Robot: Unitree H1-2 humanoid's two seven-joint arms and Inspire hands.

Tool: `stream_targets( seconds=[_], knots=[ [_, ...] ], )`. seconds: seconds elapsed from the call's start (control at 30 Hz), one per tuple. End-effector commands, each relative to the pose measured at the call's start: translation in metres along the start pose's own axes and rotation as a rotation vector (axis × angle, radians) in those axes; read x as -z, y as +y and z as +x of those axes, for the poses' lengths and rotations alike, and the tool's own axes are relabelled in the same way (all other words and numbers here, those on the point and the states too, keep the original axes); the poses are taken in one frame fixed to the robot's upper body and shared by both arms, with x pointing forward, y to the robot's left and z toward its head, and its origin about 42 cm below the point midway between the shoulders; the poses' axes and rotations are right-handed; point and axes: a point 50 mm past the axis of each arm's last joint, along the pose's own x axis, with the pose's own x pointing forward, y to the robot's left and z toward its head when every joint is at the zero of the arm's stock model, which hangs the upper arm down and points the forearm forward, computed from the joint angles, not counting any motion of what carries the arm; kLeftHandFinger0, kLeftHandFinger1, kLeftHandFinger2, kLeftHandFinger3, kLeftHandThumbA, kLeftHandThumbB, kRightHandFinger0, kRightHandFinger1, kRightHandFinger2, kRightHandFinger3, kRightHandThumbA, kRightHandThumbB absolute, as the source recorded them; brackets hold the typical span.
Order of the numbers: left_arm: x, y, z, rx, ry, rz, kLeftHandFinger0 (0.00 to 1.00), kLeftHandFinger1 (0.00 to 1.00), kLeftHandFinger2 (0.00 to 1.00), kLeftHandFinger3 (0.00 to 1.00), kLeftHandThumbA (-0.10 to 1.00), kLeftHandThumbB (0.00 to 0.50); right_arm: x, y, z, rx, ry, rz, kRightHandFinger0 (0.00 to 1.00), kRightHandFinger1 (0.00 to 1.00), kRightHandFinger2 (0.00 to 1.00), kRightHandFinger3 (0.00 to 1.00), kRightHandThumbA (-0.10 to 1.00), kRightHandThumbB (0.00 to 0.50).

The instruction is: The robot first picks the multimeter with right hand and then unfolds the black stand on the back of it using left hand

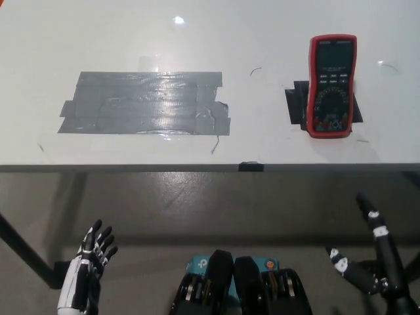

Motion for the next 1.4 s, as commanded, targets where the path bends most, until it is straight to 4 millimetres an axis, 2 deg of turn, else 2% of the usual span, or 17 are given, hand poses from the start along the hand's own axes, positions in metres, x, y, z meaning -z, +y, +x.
stream_targets(
  seconds=[0.0, 0.03, 0.07, 0.17, 0.27, 0.33, 0.5, 0.63, 0.7, 0.77, 0.93, 0.97, 1.0, 1.03, 1.17, 1.3, 1.37],
  knots=[
    [-0.008, -0.002, -0.006, 0.017, -0.066, 0.012, 1.0, 1.0, 1.0, 1.0, 0.88, 0.085, -0.093, -0.029, 0.031, 0.236, -0.335, -0.209, 1.0, 1.0, 1.0, 1.0, 0.81, 0.288],
    [-0.007, -0.002, -0.007, 0.018, -0.066, 0.013, 1.0, 1.0, 1.0, 1.0, 0.88, 0.085, -0.096, -0.03, 0.032, 0.24, -0.337, -0.212, 1.0, 1.0, 1.0, 1.0, 0.81, 0.288],
    [-0.007, -0.002, -0.008, 0.021, -0.067, 0.015, 1.0, 1.0, 1.0, 1.0, 0.88, 0.075, -0.117, -0.039, 0.042, 0.266, -0.404, -0.237, 1.0, 1.0, 1.0, 1.0, 0.8, 0.293],
    [-0.006, -0.004, -0.008, 0.025, -0.069, 0.024, 1.0, 1.0, 1.0, 1.0, 0.88, 0.061, -0.147, -0.051, 0.057, 0.295, -0.449, -0.265, 1.0, 1.0, 1.0, 1.0, 0.76, 0.305],
    [-0.005, -0.002, -0.01, 0.037, -0.07, 0.03, 1.0, 1.0, 1.0, 1.0, 0.89, 0.043, -0.166, -0.057, 0.07, 0.318, -0.452, -0.289, 1.0, 1.0, 1.0, 1.0, 0.83, 0.319],
    [-0.004, -0.002, -0.012, 0.037, -0.068, 0.032, 1.0, 1.0, 1.0, 1.0, 0.89, 0.034, -0.171, -0.059, 0.079, 0.322, -0.45, -0.288, 1.0, 1.0, 1.0, 1.0, 0.85, 0.317],
    [-0.002, 0.002, -0.022, 0.029, -0.053, 0.04, 1.0, 1.0, 1.0, 1.0, 0.89, 0.0, -0.178, -0.058, 0.104, 0.311, -0.413, -0.301, 1.0, 1.0, 1.0, 1.0, 0.85, 0.327],
    [0.003, 0.005, -0.029, 0.028, -0.05, 0.042, 1.0, 1.0, 1.0, 1.0, 0.89, 0.0, -0.181, -0.056, 0.133, 0.3, -0.372, -0.327, 1.0, 1.0, 1.0, 1.0, 0.85, 0.328],
    [0.005, 0.006, -0.031, 0.023, -0.041, 0.049, 1.0, 1.0, 1.0, 1.0, 0.89, 0.0, -0.183, -0.055, 0.15, 0.292, -0.344, -0.329, 1.0, 1.0, 1.0, 1.0, 0.85, 0.345],
    [0.006, 0.006, -0.031, 0.02, -0.037, 0.051, 1.0, 1.0, 1.0, 1.0, 0.9, 0.0, -0.184, -0.054, 0.16, 0.289, -0.329, -0.332, 1.0, 1.0, 1.0, 1.0, 0.85, 0.347],
    [0.008, 0.007, -0.031, 0.025, -0.041, 0.059, 1.0, 1.0, 1.0, 1.0, 0.91, 0.0, -0.188, -0.048, 0.209, 0.25, -0.237, -0.356, 1.0, 1.0, 1.0, 1.0, 0.93, 0.406],
    [0.008, 0.007, -0.031, 0.025, -0.041, 0.061, 1.0, 1.0, 1.0, 1.0, 0.91, 0.0, -0.188, -0.047, 0.213, 0.248, -0.228, -0.366, 1.0, 1.0, 1.0, 1.0, 0.95, 0.409],
    [0.008, 0.007, -0.031, 0.026, -0.041, 0.063, 1.0, 1.0, 1.0, 1.0, 0.92, 0.0, -0.188, -0.047, 0.217, 0.245, -0.219, -0.38, 1.0, 1.0, 1.0, 1.0, 0.94, 0.382],
    [0.009, 0.006, -0.031, 0.019, -0.037, 0.066, 1.0, 1.0, 1.0, 1.0, 0.92, 0.0, -0.189, -0.046, 0.23, 0.232, -0.178, -0.402, 1.0, 1.0, 1.0, 1.0, 0.98, 0.411],
    [0.01, 0.007, -0.03, 0.029, -0.033, 0.072, 1.0, 1.0, 1.0, 1.0, 0.94, 0.0, -0.189, -0.043, 0.251, 0.221, -0.13, -0.446, 1.0, 1.0, 1.0, 1.0, 1.0, 0.413],
    [0.011, 0.006, -0.031, 0.033, -0.03, 0.072, 1.0, 1.0, 1.0, 1.0, 0.93, 0.006, -0.181, -0.037, 0.269, 0.215, -0.077, -0.458, 1.0, 1.0, 1.0, 1.0, 1.0, 0.453],
    [0.011, 0.005, -0.032, 0.028, -0.029, 0.072, 1.0, 1.0, 1.0, 1.0, 0.93, 0.0, -0.179, -0.033, 0.276, 0.217, -0.061, -0.461, 1.0, 1.0, 1.0, 1.0, 1.0, 0.455]
  ],
)
